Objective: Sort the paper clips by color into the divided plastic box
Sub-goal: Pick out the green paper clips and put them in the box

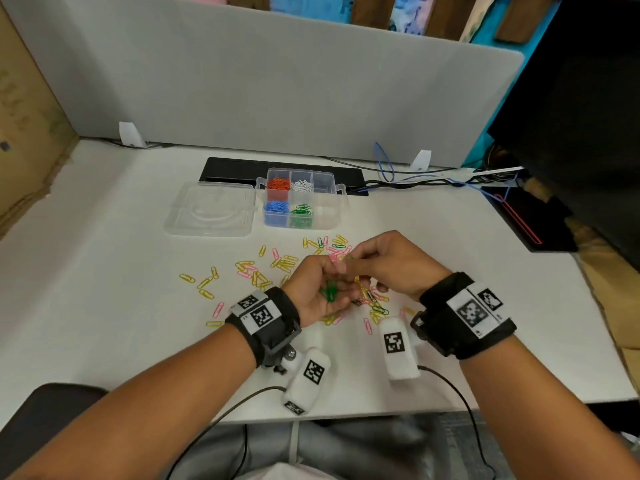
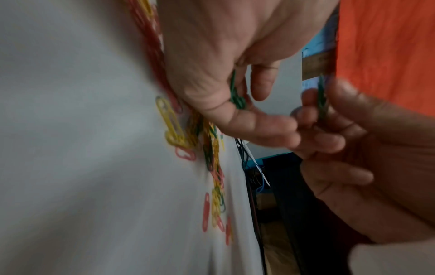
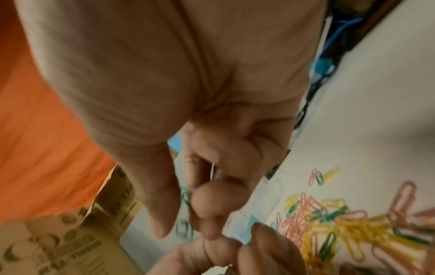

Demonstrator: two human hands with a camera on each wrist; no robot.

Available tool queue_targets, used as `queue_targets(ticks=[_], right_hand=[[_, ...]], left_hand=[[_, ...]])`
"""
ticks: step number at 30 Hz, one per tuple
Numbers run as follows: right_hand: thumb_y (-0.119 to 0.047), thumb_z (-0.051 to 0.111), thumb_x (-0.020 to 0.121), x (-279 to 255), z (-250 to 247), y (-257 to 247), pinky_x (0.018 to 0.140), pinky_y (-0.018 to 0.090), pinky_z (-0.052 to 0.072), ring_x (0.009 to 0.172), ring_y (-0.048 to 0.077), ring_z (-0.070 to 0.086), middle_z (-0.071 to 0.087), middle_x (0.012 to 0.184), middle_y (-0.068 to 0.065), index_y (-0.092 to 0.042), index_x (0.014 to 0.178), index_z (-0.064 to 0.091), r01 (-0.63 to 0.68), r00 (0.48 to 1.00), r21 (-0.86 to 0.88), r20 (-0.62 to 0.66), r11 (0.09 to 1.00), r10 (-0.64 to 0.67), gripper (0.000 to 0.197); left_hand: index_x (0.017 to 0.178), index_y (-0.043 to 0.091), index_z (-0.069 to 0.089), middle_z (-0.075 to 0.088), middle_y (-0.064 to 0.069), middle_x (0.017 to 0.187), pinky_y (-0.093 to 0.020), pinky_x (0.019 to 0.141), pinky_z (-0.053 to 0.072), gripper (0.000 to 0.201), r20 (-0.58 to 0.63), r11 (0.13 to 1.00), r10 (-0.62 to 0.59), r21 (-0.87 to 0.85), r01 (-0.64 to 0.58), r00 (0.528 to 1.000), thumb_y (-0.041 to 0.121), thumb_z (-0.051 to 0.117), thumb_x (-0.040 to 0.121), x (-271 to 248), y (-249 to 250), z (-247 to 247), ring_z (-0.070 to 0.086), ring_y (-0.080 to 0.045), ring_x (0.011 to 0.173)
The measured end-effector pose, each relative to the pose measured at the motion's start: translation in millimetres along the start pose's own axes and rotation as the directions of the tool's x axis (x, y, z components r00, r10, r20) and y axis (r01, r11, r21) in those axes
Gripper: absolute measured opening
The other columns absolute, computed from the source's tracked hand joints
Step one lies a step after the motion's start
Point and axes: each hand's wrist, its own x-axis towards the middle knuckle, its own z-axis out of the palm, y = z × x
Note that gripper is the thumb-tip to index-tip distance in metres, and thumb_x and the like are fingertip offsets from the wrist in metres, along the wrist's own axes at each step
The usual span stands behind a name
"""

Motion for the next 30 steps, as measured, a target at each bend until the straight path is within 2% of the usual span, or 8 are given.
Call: queue_targets(ticks=[7,10,13,18,20,25,28,30], right_hand=[[-0.009,0.073,0.08,13,5,33,0.063,0.03,0.054,0.057,0.006,0.06,0.071,0.067,0.0,-0.012,0.072,0.077,-0.056,0.996,-0.361,-0.081,0.931,0.028,0.01],[-0.02,0.083,0.073,16,13,40,0.071,0.033,0.057,0.074,0.014,0.066,0.073,0.079,-0.001,-0.016,0.076,0.076,-0.125,0.992,-0.492,-0.045,0.861,0.118,0.008],[-0.02,0.08,0.075,23,15,42,0.063,0.026,0.051,0.077,0.015,0.066,0.07,0.078,-0.004,-0.02,0.072,0.073,-0.111,0.993,-0.574,-0.037,0.811,0.11,0.007],[-0.011,0.063,0.08,21,12,46,0.06,0.026,0.051,0.072,0.017,0.067,0.071,0.072,-0.002,-0.021,0.062,0.067,-0.089,0.995,-0.589,-0.021,0.804,0.095,0.021],[-0.009,0.063,0.079,16,7,46,0.064,0.031,0.059,0.066,0.013,0.069,0.072,0.069,-0.001,-0.015,0.064,0.069,-0.088,0.996,-0.516,-0.033,0.852,0.083,0.018],[-0.009,0.073,0.082,7,1,28,0.069,0.031,0.054,0.066,0.013,0.062,0.072,0.076,0.011,-0.007,0.074,0.073,0.055,0.995,-0.229,-0.065,0.972,-0.071,0.008],[-0.016,0.077,0.083,10,3,19,0.071,0.024,0.052,0.067,0.006,0.06,0.073,0.079,0.006,-0.013,0.076,0.076,0.12,0.987,-0.126,-0.087,0.985,-0.132,0.007],[-0.016,0.075,0.085,14,6,22,0.065,0.025,0.05,0.06,0.004,0.057,0.069,0.068,0.001,-0.017,0.07,0.074,0.096,0.979,-0.141,-0.167,0.985,-0.119,0.015]], left_hand=[[0.064,0.019,0.044,0.03,0.006,0.051,-0.016,0.034,0.012,0.036,-0.082,0.931,0.09,0.36,-0.055,0.993,0.03,0.049,0.098,11,16,-6,0.019,-0.007,0.038],[0.072,0.012,0.067,0.053,0.004,0.057,-0.02,0.046,0.036,0.027,-0.052,0.602,0.263,0.79,-0.121,0.964,0.031,0.065,0.09,10,26,-11,0.044,-0.011,0.048],[0.087,0.015,0.079,0.074,0.004,0.089,-0.026,0.086,0.052,0.01,0.077,0.374,0.226,0.913,-0.16,0.971,0.024,0.075,0.083,7,31,-13,0.065,-0.011,0.089],[0.09,0.018,0.078,0.071,0.01,0.091,-0.019,0.078,0.046,0.011,0.134,0.11,0.304,0.978,-0.175,0.943,0.014,0.069,0.088,3,38,-6,0.059,-0.001,0.083],[0.087,0.017,0.077,0.071,0.006,0.092,-0.022,0.076,0.047,0.012,0.092,0.221,0.343,0.959,-0.176,0.935,0.016,0.065,0.09,5,41,-4,0.061,-0.006,0.083],[0.085,0.009,0.058,0.051,-0.006,0.067,-0.017,0.04,0.034,0.018,-0.129,0.891,0.089,0.453,-0.021,0.988,0.018,0.049,0.097,3,26,6,0.047,-0.014,0.044],[0.1,0.008,0.06,0.059,-0.012,0.079,-0.018,0.039,0.046,0.024,-0.049,0.994,-0.02,0.105,0.025,0.999,0.025,0.043,0.102,5,15,6,0.061,-0.016,0.05],[0.08,0.013,0.054,0.05,-0.004,0.065,-0.014,0.033,0.036,0.028,-0.052,0.999,-0.015,0.047,0.017,0.999,0.027,0.044,0.102,8,18,2,0.048,-0.01,0.042]])
